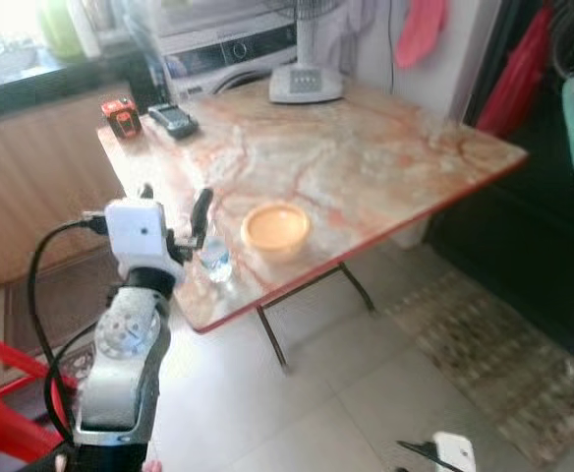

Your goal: Restocking fridge

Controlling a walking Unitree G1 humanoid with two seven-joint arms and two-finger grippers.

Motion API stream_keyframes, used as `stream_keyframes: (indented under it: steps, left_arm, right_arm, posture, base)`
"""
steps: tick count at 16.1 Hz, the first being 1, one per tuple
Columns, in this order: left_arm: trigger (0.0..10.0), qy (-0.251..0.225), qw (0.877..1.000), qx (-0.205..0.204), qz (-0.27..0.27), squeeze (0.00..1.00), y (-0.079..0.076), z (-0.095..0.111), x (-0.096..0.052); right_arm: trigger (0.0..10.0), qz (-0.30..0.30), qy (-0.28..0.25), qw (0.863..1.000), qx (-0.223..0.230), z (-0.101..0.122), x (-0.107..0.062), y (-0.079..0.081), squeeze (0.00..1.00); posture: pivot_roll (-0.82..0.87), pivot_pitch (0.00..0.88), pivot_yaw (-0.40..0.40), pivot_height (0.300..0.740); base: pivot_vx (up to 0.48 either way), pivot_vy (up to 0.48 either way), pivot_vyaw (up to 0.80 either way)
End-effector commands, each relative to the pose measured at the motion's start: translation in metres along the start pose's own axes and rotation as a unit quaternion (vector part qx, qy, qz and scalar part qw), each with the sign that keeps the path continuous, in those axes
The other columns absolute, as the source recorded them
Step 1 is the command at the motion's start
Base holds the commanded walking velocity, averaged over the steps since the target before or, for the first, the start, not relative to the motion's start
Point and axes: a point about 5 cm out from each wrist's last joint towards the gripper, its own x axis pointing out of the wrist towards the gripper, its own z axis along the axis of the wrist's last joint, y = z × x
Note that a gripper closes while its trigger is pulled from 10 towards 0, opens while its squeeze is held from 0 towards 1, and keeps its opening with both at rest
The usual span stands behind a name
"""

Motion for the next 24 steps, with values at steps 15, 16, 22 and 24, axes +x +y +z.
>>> stream_keyframes:
  steps: [15, 16, 22, 24]
  left_arm:
    - [10.0, 0.009, 1.000, -0.003, 0.007, 0.00, 0.003, 0.000, -0.002]
    - [10.0, 0.002, 1.000, -0.011, -0.016, 0.00, -0.003, 0.004, -0.002]
    - [10.0, 0.066, 0.991, -0.030, -0.116, 0.00, -0.026, 0.023, 0.011]
    - [10.0, 0.136, 0.984, -0.023, -0.112, 0.00, -0.021, 0.021, 0.017]
  right_arm:
    - [10.0, 0.021, -0.007, 1.000, -0.003, 0.007, 0.003, 0.010, 0.00]
    - [10.0, 0.021, -0.006, 1.000, -0.003, 0.007, 0.003, 0.010, 0.00]
    - [10.0, 0.024, -0.004, 1.000, -0.010, 0.007, 0.003, 0.011, 0.00]
    - [10.0, 0.027, -0.002, 1.000, -0.015, 0.008, 0.003, 0.012, 0.00]
  posture:
    - [0.20, 0.064, 0.021, 0.740]
    - [0.21, 0.064, 0.021, 0.740]
    - [0.22, 0.062, 0.024, 0.740]
    - [0.22, 0.058, 0.022, 0.740]
  base:
    - [0.208, 0.000, 0.20]
    - [0.000, 0.000, 0.00]
    - [0.000, 0.000, 0.00]
    - [0.000, 0.000, 0.00]
